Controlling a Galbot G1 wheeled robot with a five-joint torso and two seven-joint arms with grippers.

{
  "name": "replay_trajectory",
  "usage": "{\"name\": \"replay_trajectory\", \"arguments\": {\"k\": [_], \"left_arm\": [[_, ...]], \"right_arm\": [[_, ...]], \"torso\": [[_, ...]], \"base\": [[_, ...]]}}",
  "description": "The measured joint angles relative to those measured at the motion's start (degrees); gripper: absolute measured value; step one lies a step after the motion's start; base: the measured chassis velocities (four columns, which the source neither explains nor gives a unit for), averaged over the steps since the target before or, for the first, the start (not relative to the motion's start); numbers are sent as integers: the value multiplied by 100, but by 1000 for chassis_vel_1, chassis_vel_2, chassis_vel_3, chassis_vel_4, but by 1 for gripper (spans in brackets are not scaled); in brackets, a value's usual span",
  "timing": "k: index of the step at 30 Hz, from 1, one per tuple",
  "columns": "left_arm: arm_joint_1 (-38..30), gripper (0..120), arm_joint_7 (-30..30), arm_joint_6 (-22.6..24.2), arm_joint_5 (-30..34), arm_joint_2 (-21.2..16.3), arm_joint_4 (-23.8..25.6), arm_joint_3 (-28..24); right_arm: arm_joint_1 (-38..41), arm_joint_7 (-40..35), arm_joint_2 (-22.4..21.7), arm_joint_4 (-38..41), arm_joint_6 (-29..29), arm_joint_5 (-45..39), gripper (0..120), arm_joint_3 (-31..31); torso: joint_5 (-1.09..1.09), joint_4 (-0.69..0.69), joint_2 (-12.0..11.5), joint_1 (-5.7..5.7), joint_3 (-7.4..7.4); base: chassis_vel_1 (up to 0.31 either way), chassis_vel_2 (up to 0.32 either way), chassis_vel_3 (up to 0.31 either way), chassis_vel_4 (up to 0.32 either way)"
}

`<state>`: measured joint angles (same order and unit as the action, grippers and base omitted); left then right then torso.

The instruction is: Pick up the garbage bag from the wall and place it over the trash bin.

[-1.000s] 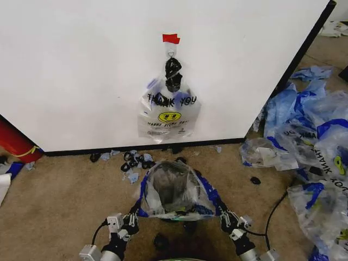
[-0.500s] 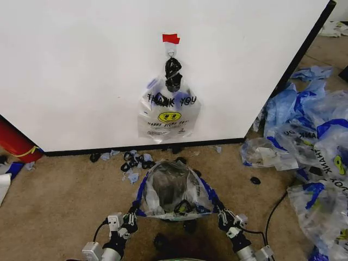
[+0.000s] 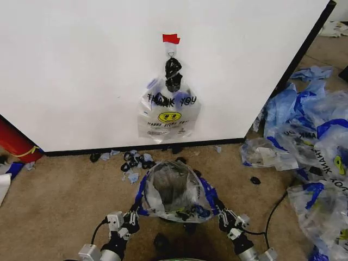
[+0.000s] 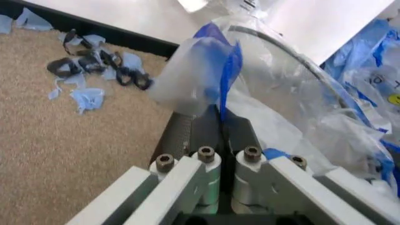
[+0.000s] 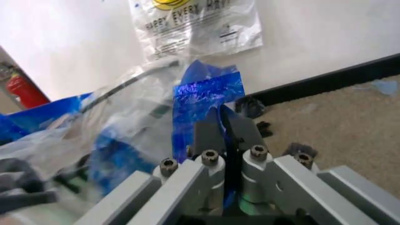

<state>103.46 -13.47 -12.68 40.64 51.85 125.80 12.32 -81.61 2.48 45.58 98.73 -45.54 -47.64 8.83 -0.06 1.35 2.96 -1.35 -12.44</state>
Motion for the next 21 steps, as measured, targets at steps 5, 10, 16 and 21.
{"name": "replay_trajectory", "arguments": {"k": [5, 10, 16, 21], "left_arm": [[72, 0, -1, 7, -42, -50, 1, 1], [94, 0, -1, 13, -68, -89, -117, -11], [47, 0, 6, -2, -81, -165, -432, -35], [-73, 0, 7, -17, -69, -187, -633, -55]], "right_arm": [[-47, 3, -28, 21, 0, 110, 0, 65], [-82, 3, -44, -25, -15, 146, 0, 68], [-58, 4, -49, -149, -41, 143, 0, 36], [20, 4, -6, -298, -52, 130, 0, -2]], "torso": [[0, 0, 0, 0, 0], [0, 0, 0, 0, 0], [-1, 0, 0, 0, 0], [-1, 0, 0, 0, 0]], "base": [[0, 0, 0, 0], [0, 0, 0, 0], [0, 0, 0, 0], [0, 0, 0, 0]]}}
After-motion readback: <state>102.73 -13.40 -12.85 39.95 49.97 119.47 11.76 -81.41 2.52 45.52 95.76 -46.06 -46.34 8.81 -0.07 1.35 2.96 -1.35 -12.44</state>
